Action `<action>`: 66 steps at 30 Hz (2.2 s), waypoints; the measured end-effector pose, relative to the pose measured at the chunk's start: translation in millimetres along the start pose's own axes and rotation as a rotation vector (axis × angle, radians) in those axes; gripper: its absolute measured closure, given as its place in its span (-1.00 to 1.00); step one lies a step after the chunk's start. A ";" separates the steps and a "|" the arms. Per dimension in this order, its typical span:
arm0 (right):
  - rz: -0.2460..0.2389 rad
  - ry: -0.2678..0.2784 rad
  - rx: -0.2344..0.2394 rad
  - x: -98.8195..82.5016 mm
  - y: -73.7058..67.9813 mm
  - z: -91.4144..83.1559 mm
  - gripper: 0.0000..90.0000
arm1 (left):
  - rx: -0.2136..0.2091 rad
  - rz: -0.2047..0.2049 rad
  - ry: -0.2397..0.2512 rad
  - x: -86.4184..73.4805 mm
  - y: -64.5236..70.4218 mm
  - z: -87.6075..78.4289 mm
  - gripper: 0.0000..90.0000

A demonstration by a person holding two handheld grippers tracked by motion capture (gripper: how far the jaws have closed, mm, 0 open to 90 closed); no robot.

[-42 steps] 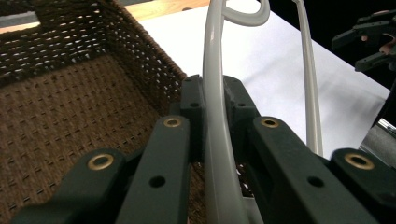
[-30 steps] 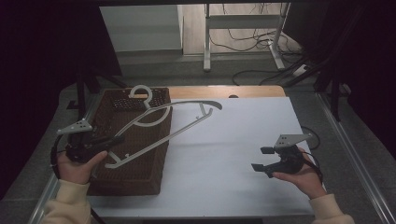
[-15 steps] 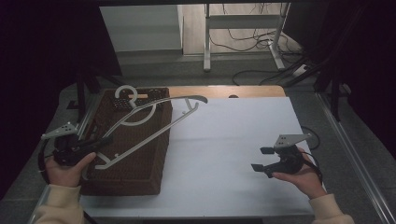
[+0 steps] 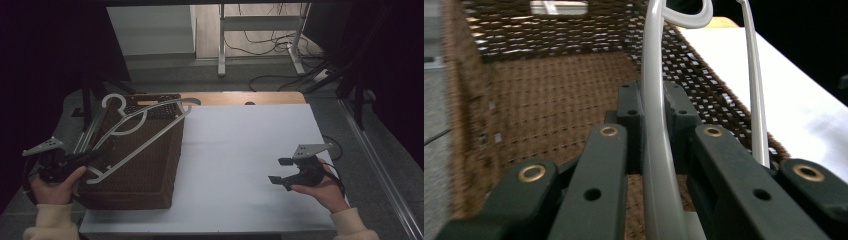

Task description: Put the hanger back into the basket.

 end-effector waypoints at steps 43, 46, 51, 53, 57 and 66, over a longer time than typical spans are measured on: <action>-0.007 -0.016 0.014 -1.7 -1.4 3.3 -0.48 | 0.174 0.014 -0.087 -24.7 -43.1 14.9 -0.13; -0.007 -0.015 0.016 -1.4 -2.0 3.0 -0.48 | 0.155 0.022 -0.087 -23.4 -37.9 14.7 -0.20; -0.007 -0.014 0.017 -1.3 -2.1 3.2 -0.48 | 0.150 0.025 -0.113 -27.1 -35.7 18.2 -0.23; -0.005 -0.014 0.017 -1.2 -2.1 3.4 -0.48 | 0.147 0.023 -0.117 -27.3 -34.5 18.7 -0.29; 0.001 -0.005 0.022 -0.4 -0.3 4.4 -0.48 | 0.101 0.037 -0.112 -22.9 -20.4 19.6 -0.39; 0.001 0.002 0.005 -1.2 2.0 11.1 -0.51 | -0.032 0.123 -0.107 -20.8 27.1 28.5 -0.54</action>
Point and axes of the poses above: each handheld gripper's, and its own axes: z roughly forward along the jaws, x roughly out of its top, y roughly to its right, the point moved 9 cm from there along z, roughly forward along the jaws, and after that the axes turned 10 degrees about y, right-handed, at the moved point
